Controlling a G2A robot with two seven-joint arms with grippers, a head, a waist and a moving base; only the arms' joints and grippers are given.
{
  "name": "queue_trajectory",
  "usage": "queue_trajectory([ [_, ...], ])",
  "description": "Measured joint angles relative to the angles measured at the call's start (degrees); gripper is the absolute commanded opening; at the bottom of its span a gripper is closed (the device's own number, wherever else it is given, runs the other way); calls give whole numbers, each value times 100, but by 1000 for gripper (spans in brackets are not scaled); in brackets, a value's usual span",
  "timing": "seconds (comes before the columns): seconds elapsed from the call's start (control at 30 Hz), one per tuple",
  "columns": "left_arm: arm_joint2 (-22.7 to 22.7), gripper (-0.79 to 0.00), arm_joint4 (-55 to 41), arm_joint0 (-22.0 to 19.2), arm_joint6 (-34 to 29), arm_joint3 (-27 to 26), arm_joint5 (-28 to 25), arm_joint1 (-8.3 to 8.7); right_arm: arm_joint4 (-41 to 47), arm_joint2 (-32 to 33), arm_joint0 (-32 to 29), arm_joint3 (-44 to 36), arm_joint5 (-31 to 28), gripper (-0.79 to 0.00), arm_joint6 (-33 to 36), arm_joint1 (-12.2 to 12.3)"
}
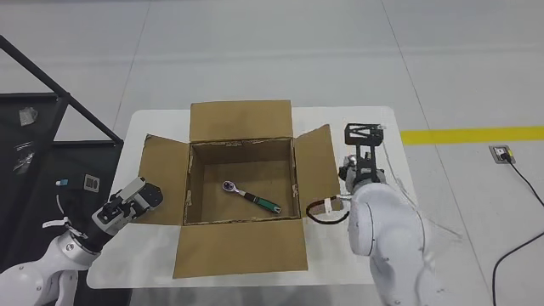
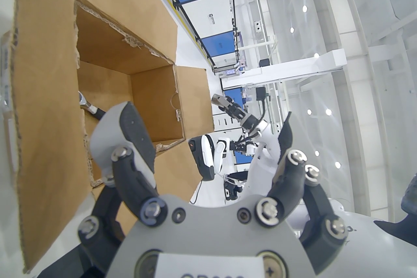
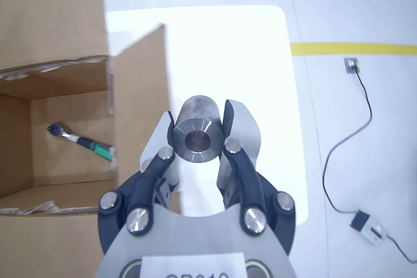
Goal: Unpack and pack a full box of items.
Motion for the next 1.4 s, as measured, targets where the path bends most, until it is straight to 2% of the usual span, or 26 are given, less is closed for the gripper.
queue_trajectory([
  [0.1,0,0,0,0,0,0,0,0,168,363,51,458,-38,-785,57,4],
  [0.3,0,0,0,0,0,0,0,0,599,1009,587,2057,-151,-785,-22,16],
  [0.47,0,0,0,0,0,0,0,0,1259,1450,963,3250,-294,-785,-544,32],
  [0.63,0,0,0,0,0,0,0,0,1393,1500,1250,4170,-300,-785,-914,31],
  [1.0,0,0,0,0,0,0,0,0,1258,1405,1621,5028,-212,-785,-1113,32],
  [1.4,0,0,0,0,0,0,0,0,1590,1496,1879,5638,-367,-785,-1357,48],
])
